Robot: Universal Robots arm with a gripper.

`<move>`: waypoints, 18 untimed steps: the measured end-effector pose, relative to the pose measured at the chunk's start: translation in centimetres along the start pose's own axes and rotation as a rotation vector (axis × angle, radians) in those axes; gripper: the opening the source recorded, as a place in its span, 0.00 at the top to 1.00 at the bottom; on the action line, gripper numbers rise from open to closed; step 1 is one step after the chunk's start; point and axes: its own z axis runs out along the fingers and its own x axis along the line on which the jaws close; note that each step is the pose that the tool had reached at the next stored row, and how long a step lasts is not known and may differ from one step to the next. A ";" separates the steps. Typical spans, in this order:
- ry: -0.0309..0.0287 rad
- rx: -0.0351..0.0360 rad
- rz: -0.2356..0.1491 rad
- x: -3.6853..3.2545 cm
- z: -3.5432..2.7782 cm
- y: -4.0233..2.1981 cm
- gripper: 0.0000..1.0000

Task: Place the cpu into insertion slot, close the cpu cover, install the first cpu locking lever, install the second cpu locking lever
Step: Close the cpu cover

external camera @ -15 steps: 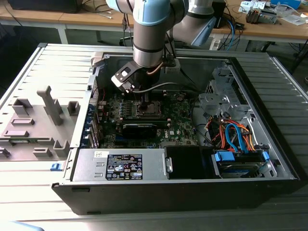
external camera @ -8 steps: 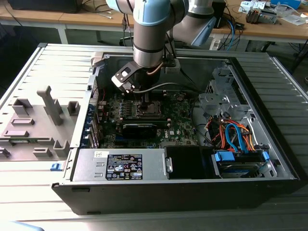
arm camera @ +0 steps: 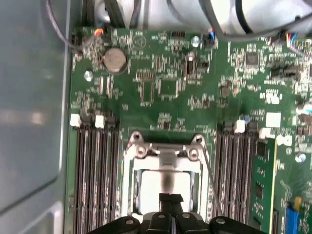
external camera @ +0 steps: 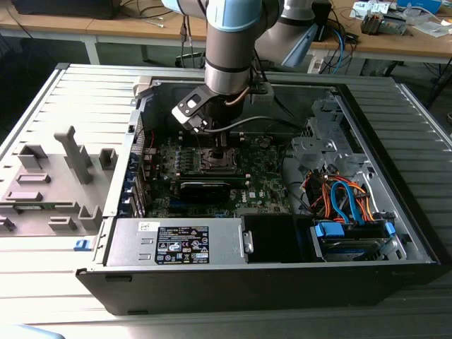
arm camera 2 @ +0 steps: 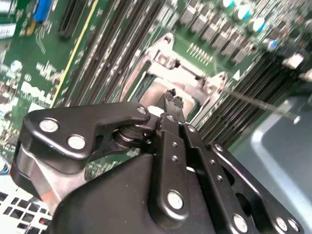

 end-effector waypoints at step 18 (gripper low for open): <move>0.0003 0.0064 0.000 -0.15 -5.43 0.84 0.89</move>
